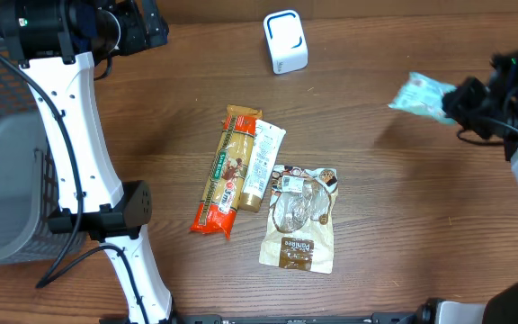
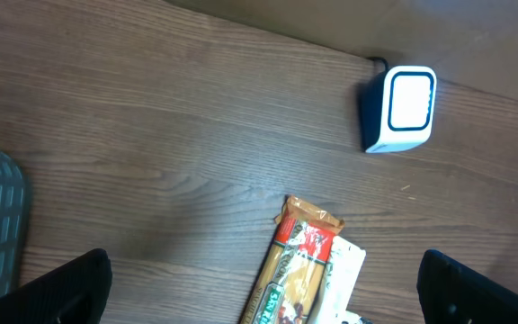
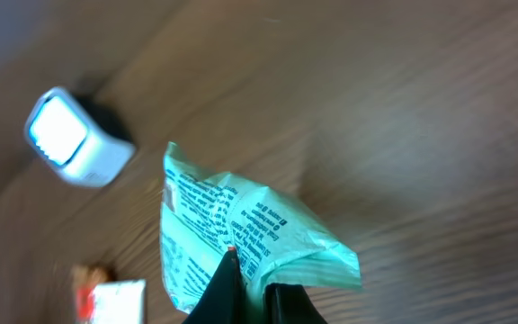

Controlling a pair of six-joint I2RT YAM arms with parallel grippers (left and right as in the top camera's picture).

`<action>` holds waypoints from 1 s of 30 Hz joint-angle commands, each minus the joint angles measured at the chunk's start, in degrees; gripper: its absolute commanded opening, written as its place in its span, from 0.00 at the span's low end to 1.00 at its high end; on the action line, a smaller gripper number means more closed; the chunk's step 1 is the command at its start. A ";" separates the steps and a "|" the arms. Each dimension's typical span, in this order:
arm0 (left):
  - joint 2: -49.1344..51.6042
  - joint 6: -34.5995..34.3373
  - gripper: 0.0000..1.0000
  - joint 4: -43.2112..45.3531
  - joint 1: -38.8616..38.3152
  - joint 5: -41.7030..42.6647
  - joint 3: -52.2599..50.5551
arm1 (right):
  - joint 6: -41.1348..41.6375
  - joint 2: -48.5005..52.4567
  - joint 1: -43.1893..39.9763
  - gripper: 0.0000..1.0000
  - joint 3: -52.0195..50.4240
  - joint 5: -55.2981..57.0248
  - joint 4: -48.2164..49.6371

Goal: Scan the item barcode
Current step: 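Carry the tissue pack to the right edge and release it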

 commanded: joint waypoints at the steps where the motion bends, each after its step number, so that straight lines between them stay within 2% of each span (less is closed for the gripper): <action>1: -0.94 0.09 1.00 -0.09 -0.52 -0.35 0.37 | 4.68 0.11 -5.05 0.04 -5.90 -3.50 4.63; 11: -0.94 0.09 0.99 -0.09 -0.52 -0.35 0.37 | 6.58 4.07 -13.46 0.04 -20.15 2.84 19.43; 20: -0.94 0.09 1.00 -0.09 -0.52 -0.37 0.37 | 6.58 10.08 -14.73 0.05 -21.99 4.94 28.35; 22: -0.94 0.09 1.00 -0.09 -0.52 -0.35 0.37 | 6.47 9.86 -14.75 0.42 -21.64 4.92 28.17; 24: -0.94 0.09 0.99 -0.09 -0.52 -0.35 0.37 | 5.90 9.40 -14.97 0.61 -20.17 4.85 25.44; 27: -0.94 0.09 0.99 -0.09 -0.52 -0.35 0.37 | 4.17 8.11 -15.39 0.74 -15.76 4.37 18.49; 30: -0.94 0.09 0.99 -0.09 -0.52 -0.37 0.37 | 1.79 6.82 -15.41 0.75 -9.70 3.04 9.75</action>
